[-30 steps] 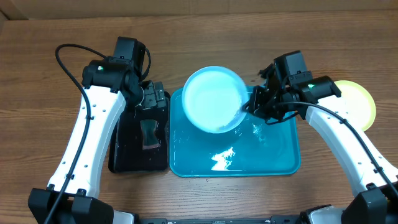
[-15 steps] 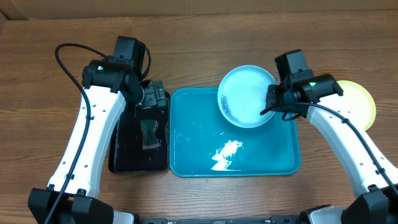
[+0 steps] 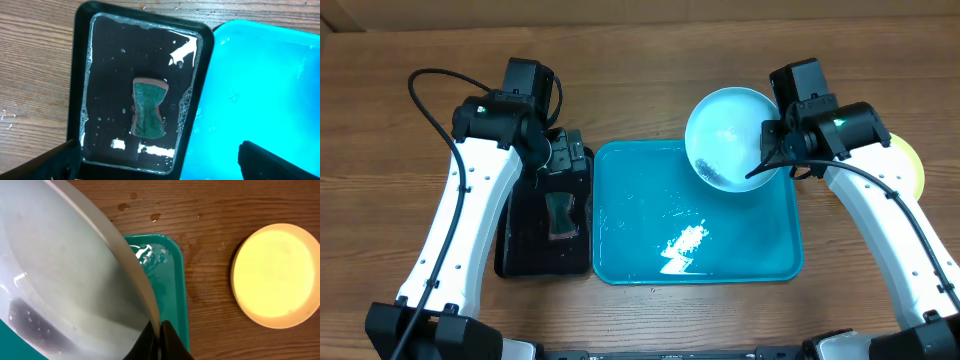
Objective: Clean dirty plates on tray and stack at the side
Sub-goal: 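Carry the tilted white plate with the right gripper over the tray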
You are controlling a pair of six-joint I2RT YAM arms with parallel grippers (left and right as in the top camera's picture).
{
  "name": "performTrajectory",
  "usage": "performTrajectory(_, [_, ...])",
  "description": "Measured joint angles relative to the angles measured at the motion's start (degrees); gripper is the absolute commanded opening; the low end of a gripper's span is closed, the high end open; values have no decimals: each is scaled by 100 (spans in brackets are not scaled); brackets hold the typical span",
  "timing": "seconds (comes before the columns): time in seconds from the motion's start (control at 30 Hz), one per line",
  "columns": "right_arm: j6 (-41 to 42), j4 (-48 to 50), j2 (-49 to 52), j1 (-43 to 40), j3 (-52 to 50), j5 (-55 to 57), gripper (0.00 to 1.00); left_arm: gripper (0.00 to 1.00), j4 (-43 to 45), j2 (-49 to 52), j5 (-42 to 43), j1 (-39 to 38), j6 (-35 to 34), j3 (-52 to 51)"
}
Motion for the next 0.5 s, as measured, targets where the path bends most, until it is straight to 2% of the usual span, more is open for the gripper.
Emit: performTrajectory(0.5, [-107,2,0,68,0,114,4,100,0,0,0,0,0,0])
